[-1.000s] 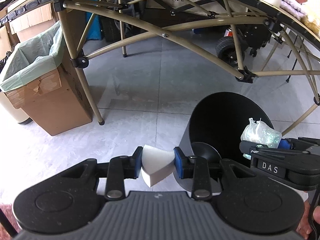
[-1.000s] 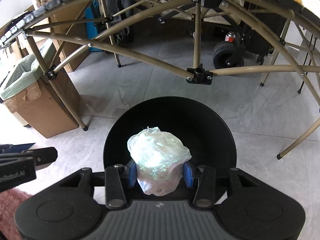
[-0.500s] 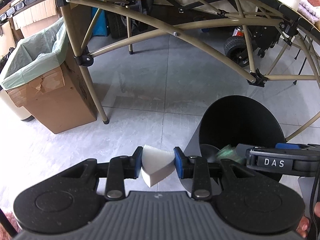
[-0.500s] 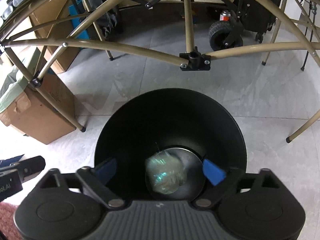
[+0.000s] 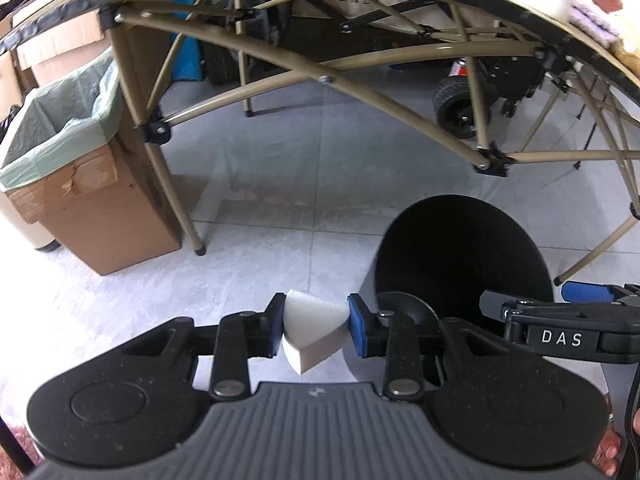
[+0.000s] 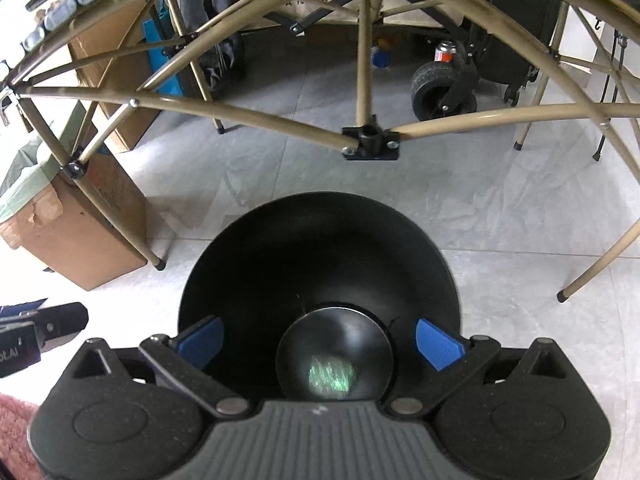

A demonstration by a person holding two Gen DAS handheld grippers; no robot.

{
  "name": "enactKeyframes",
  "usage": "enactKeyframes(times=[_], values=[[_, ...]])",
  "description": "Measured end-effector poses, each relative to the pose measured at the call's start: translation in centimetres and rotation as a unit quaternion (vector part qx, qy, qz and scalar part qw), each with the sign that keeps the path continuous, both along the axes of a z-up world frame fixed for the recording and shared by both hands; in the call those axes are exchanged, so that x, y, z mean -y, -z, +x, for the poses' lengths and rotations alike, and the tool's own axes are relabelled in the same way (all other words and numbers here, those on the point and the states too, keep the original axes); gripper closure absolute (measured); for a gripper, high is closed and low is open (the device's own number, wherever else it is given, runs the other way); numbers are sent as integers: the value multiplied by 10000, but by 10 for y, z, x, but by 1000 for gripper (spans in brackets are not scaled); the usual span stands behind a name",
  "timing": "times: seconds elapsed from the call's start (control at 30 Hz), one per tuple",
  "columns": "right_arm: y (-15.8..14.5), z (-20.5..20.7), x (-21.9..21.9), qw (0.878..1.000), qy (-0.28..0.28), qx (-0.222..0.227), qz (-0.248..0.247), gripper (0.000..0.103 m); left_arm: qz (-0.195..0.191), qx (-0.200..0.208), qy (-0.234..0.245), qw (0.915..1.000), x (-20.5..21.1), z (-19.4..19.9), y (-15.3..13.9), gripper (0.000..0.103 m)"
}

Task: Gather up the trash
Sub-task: 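Lower the sponge into the bin and open left gripper while right tool withdraws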

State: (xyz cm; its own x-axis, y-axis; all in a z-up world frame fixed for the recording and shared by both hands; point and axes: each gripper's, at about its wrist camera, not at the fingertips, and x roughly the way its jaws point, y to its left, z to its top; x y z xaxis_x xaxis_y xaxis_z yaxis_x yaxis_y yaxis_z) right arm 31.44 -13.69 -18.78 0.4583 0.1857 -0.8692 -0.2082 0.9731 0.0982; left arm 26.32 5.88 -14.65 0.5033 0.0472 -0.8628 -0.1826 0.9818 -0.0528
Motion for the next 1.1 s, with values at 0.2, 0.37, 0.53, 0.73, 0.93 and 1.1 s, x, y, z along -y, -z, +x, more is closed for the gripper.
enactKeyframes(times=[0.2, 0.37, 0.53, 0.73, 0.93, 1.1], values=[[-14, -7, 37, 9992, 347, 201, 10, 0, 44, 30, 270, 9996, 24, 7, -3, 70], [-23, -13, 67, 9975, 617, 331, 55, 0, 50, -2, 498, 9987, 48, 18, -1, 70], [-34, -15, 99, 9943, 939, 481, 133, 0, 25, -73, 756, 9971, 73, 28, 4, 70], [-45, -15, 131, 9889, 1331, 633, 181, 0, 19, -159, 981, 9951, 102, 41, 12, 70], [-48, -14, 151, 9844, 1608, 683, 205, 0, -71, -304, 1021, 9943, 120, 54, 21, 70], [-42, -14, 156, 9849, 1613, 616, 134, 0, -163, -515, 951, 9940, 130, 64, 34, 70]])
